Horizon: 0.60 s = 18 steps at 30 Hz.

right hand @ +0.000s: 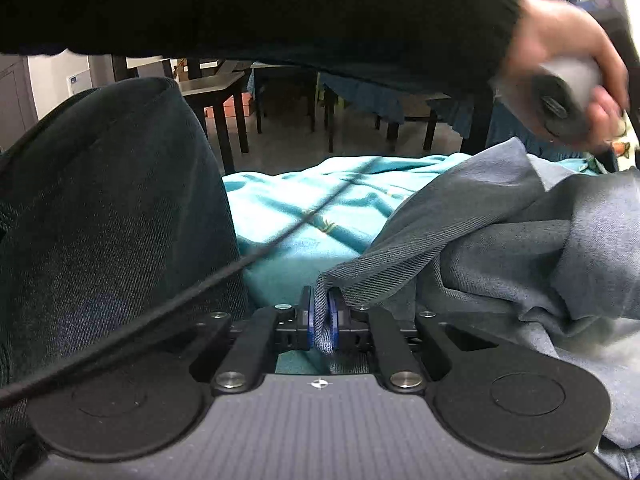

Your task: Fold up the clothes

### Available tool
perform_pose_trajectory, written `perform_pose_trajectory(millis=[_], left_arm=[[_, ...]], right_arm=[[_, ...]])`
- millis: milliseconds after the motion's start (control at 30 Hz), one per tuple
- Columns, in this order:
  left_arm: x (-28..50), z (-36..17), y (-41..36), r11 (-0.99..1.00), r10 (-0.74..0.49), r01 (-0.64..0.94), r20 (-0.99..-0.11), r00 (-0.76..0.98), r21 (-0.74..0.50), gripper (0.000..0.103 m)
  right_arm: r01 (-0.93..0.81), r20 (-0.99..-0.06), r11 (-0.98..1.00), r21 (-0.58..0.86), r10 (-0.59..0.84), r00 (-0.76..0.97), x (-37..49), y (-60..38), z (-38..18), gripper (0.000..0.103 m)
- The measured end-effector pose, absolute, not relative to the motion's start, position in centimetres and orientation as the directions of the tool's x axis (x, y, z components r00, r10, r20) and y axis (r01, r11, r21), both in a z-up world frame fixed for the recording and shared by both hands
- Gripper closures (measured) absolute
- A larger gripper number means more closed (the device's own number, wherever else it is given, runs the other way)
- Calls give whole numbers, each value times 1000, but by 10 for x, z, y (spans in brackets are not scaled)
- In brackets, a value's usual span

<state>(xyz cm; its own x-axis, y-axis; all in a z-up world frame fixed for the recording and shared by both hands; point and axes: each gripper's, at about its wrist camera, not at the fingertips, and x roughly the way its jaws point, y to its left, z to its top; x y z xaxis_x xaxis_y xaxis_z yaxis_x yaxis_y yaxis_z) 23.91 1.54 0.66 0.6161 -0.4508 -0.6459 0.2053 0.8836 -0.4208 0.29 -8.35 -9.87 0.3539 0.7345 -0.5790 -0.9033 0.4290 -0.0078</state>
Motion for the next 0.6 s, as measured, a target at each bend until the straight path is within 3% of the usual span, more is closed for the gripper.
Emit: perform_pose_trajectory(millis=[67,233,433,600], left_arm=[[206,21,28,895,-428,215,-618,660,-390,50],[140,6,55,943,-300,117,-646,702,-311,49],[128,-22,63,966,-209,42,-674,708,-255,52],[150,-43,71,911,-306,3,-672,674,-412,65]], right_arm=[[-900,-572,436,-8,736,362,-1,-86,-96,95],[-897,-564,442,5,742,362,-7,-97,-90,95],[-883,-559,468,29,740,373,-11,-99,-91,95],[-874,-569,484,35,729,380,-15,-102,-92,95]])
